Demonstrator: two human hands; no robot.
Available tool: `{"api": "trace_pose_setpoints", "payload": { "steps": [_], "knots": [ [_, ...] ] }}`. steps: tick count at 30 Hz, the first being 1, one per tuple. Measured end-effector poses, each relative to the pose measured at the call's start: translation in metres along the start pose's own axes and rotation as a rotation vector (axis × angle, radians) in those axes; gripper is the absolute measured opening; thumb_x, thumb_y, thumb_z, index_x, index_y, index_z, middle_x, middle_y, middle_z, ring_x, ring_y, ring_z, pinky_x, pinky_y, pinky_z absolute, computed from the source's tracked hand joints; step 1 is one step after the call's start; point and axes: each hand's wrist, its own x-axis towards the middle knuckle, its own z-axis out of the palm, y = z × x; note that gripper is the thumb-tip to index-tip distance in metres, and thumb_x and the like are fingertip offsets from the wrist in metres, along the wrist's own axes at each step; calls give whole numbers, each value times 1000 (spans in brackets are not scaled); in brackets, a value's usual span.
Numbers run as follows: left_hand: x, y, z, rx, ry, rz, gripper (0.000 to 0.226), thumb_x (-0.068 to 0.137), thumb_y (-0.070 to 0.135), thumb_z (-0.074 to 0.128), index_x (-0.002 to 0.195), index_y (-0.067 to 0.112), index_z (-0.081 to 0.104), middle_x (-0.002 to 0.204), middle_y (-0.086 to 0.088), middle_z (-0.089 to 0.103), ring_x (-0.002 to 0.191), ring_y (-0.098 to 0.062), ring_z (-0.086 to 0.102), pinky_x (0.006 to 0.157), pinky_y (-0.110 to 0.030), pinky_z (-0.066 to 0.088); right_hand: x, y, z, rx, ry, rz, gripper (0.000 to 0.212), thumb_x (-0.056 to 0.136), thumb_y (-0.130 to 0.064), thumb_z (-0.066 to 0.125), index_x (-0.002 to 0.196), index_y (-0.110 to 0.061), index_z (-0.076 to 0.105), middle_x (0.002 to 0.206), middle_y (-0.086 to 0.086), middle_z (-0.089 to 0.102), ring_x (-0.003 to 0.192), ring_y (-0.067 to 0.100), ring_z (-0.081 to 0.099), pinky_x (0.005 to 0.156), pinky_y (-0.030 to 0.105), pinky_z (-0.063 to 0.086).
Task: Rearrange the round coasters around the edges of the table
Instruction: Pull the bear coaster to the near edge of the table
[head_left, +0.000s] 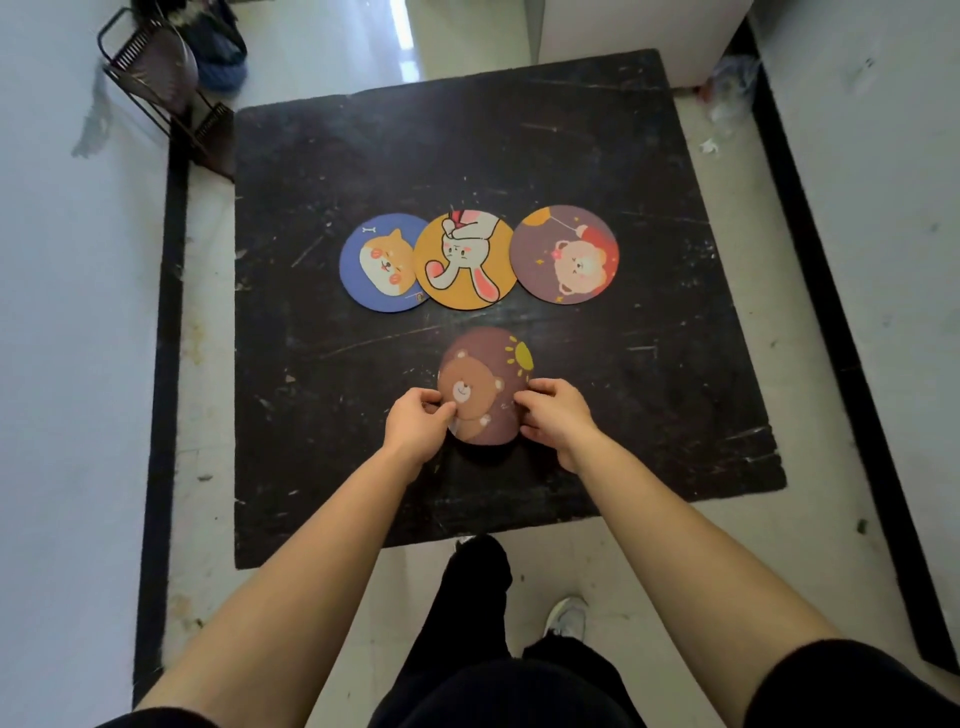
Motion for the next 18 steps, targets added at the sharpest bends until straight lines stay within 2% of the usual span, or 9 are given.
{"api": "trace_pose_setpoints", "payload": {
  "steps": [2, 5, 7, 8, 11, 14, 16, 18],
  "knots": [
    [-3, -3, 2, -21, 20, -16, 30, 88, 25, 68, 114, 13, 62, 94, 1, 65, 93, -22, 66, 88, -47, 57, -4, 3, -2, 162, -25, 35, 44, 90, -20, 72, 130, -17, 56, 115, 8, 68, 97, 17, 65, 61, 25, 51],
    [-10, -6, 8, -102, 31, -66, 34, 89, 24, 66, 120, 10, 58, 104, -7, 67, 86, -21, 67, 80, -43, 60, -12, 11, -10, 291, -50, 20, 37, 89, -11, 73, 124, -10, 62, 98, 4, 73, 77, 10, 66, 54, 19, 49],
    [-15, -4, 11, -252, 43, -120, 45, 91, 25, 64, 131, 10, 50, 111, -8, 62, 89, -21, 66, 72, -37, 59, -14, 20, -21, 205, -27, -29, 34, 88, -6, 73, 121, -8, 66, 102, 6, 75, 84, 13, 70, 63, 23, 51],
    [-18, -2, 12, -331, 47, -151, 50, 92, 26, 63, 136, 10, 46, 109, -7, 61, 89, -21, 65, 69, -34, 57, -14, 26, -27, 139, -11, -59, 35, 87, -5, 73, 122, -7, 67, 106, 8, 75, 91, 17, 70, 71, 26, 53],
    [-27, -5, 14, -353, 63, -138, 54, 92, 26, 63, 140, 11, 45, 100, -3, 65, 73, -14, 64, 56, -26, 49, -13, 37, -44, -58, 19, -118, 39, 83, 0, 76, 120, -7, 68, 108, 12, 74, 102, 23, 70, 94, 37, 55],
    [-36, -17, 17, -233, 88, -82, 32, 89, 17, 66, 120, 10, 65, 88, 0, 70, 63, -10, 64, 50, -20, 46, -14, 40, -52, -179, 42, -169, 44, 83, -1, 76, 124, -13, 67, 110, 6, 73, 106, 21, 68, 100, 40, 53],
    [-42, -31, 18, -172, 113, -111, 18, 86, 14, 68, 103, 12, 73, 82, 1, 72, 66, -11, 66, 59, -26, 54, -16, 43, -52, -215, 72, -207, 46, 86, -2, 72, 129, -16, 65, 115, 3, 70, 111, 20, 65, 102, 40, 52],
    [-48, -44, 18, -133, 120, -153, 12, 84, 15, 69, 95, 14, 75, 79, 0, 73, 70, -13, 68, 70, -34, 59, -18, 46, -48, -249, 118, -237, 45, 88, -2, 68, 130, -18, 65, 112, 1, 70, 110, 21, 65, 102, 40, 52]
  ]
}}
